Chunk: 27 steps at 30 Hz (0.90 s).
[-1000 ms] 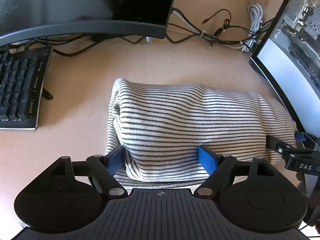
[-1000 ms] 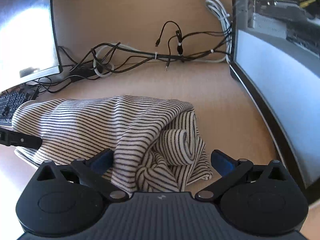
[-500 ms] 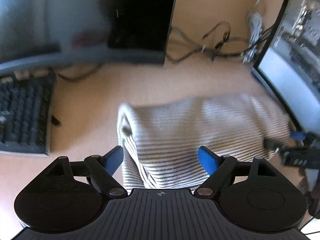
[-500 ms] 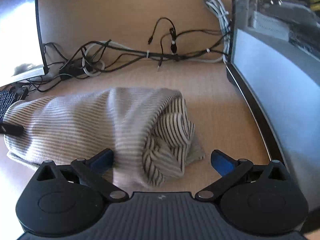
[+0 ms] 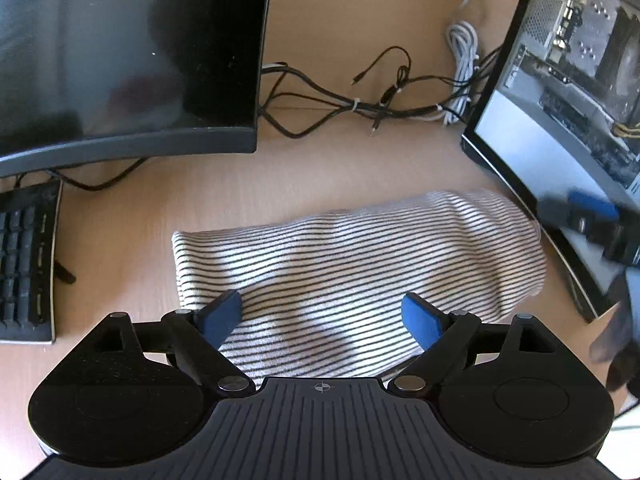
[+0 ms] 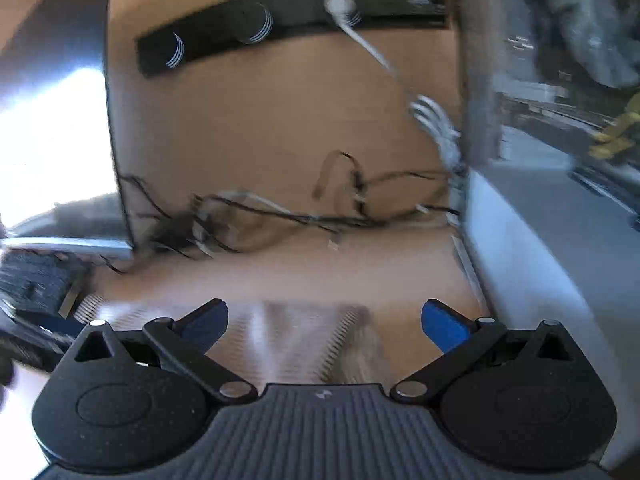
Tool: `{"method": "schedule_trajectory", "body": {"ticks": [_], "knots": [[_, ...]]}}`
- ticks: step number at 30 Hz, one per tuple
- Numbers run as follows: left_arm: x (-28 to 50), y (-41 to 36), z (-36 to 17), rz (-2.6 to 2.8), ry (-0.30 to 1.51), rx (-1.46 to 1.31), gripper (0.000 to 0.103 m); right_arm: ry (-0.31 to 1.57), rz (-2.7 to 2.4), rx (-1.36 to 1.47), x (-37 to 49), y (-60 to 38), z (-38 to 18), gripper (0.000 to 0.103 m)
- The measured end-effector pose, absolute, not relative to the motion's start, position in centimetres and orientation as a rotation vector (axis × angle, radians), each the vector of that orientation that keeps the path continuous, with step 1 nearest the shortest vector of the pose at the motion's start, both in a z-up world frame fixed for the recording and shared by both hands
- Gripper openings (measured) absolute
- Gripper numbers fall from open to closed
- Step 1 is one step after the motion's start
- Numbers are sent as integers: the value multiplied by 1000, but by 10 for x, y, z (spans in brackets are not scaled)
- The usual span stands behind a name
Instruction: Fold clothes
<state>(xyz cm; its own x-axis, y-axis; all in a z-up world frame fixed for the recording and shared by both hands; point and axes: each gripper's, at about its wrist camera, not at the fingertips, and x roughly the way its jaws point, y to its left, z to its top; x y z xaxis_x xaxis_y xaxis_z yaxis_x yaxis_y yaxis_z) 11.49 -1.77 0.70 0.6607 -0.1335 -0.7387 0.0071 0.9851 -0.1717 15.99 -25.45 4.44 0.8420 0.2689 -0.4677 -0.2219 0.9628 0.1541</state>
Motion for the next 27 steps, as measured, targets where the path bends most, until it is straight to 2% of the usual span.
{"method": "schedule_trajectory", "body": {"ticks": [7, 22, 27], "knots": [[111, -20, -1, -87, 834, -142, 94, 716, 327, 185, 181, -232, -5, 103], [122, -16, -10, -82, 809, -132, 97, 689, 320, 88, 164, -222, -8, 103], [116, -13, 7, -83, 801, -172, 97, 690, 322, 71, 163, -220, -9, 103]]}}
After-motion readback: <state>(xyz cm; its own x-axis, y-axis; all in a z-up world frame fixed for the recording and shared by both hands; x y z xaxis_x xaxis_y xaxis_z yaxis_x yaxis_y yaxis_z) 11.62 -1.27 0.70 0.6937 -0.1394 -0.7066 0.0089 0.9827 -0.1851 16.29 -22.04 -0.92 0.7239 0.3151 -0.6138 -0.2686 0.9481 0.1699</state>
